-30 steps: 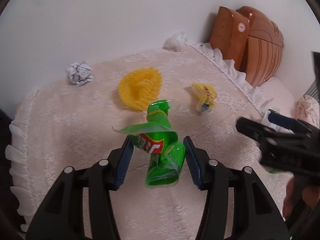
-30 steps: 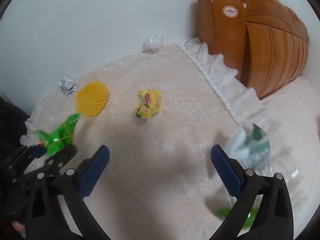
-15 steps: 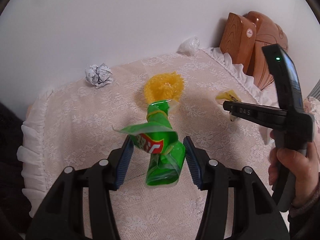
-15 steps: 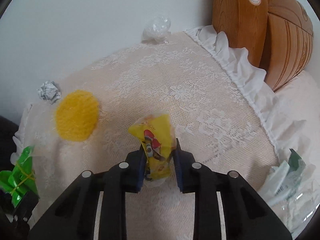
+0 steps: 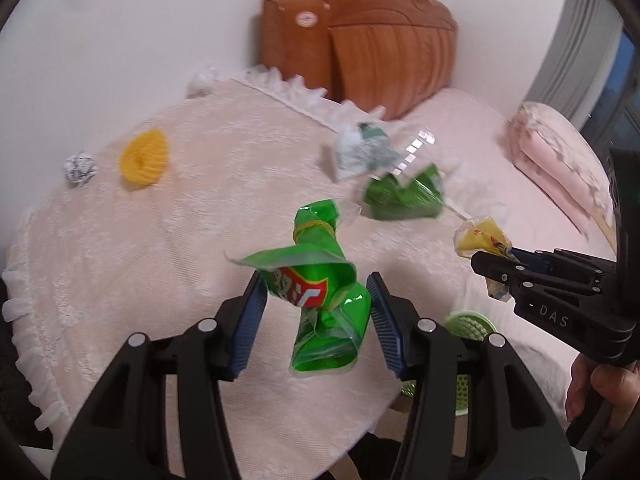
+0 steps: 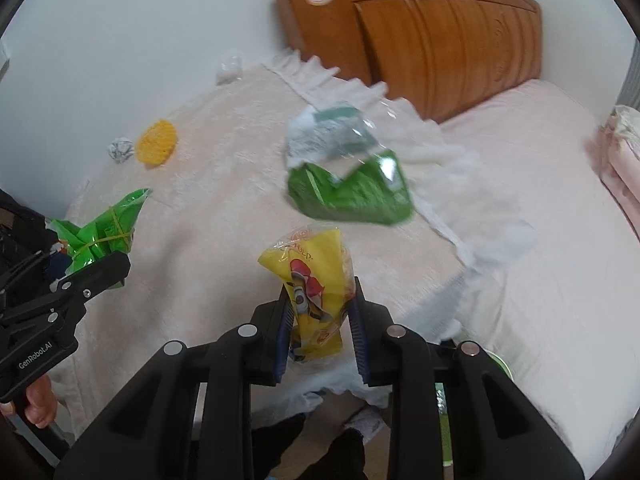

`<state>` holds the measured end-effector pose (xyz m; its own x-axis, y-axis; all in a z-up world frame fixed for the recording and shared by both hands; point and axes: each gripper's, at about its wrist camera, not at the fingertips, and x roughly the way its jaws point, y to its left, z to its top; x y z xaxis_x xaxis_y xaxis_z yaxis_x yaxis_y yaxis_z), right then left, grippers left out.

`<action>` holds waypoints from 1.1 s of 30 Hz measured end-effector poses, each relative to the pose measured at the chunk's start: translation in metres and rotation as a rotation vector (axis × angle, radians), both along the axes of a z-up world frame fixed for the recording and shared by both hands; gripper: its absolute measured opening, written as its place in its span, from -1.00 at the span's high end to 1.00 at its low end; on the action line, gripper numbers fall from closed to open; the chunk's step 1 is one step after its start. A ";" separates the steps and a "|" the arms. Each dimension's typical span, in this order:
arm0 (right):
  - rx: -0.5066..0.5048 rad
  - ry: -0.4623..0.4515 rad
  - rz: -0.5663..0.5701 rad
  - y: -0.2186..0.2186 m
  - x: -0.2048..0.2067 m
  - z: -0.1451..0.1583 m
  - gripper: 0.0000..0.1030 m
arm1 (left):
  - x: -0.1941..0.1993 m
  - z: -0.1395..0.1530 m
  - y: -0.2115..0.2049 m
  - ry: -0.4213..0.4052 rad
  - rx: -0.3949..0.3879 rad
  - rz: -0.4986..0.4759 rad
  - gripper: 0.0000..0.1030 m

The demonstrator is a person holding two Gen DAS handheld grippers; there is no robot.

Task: Collect trash
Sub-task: 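Drop the yellow wrapper with the right tool while the left tool drops the green wrapper into the wastebasket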

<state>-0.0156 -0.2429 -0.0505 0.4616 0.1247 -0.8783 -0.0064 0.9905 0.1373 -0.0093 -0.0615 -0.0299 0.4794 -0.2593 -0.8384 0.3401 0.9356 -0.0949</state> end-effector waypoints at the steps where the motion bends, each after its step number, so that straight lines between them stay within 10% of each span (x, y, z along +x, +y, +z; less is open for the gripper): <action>1: -0.001 0.007 -0.020 -0.012 -0.010 -0.002 0.46 | -0.007 -0.003 -0.016 0.013 -0.004 -0.042 0.02; 15: -0.044 0.145 -0.384 -0.200 -0.147 -0.050 0.46 | -0.084 -0.053 -0.234 0.136 -0.018 -0.588 -0.06; 18: -0.044 0.171 -0.420 -0.226 -0.164 -0.061 0.46 | -0.098 -0.056 -0.257 0.128 -0.003 -0.624 -0.51; 28: 0.001 0.220 -0.436 -0.252 -0.178 -0.090 0.44 | -0.106 -0.052 -0.274 0.093 0.013 -0.619 -0.75; 31: 0.003 0.234 -0.406 -0.246 -0.171 -0.098 -0.02 | -0.100 -0.047 -0.268 0.080 0.011 -0.588 -0.76; 33: -0.029 0.230 -0.391 -0.239 -0.164 -0.101 -0.69 | -0.094 -0.043 -0.262 0.067 0.011 -0.560 -0.77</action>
<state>-0.1796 -0.4814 -0.1510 0.2620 -0.0467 -0.9639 0.3962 0.9160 0.0633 -0.1037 -0.3238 -0.0729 0.2161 -0.4502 -0.8664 0.7787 0.6148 -0.1252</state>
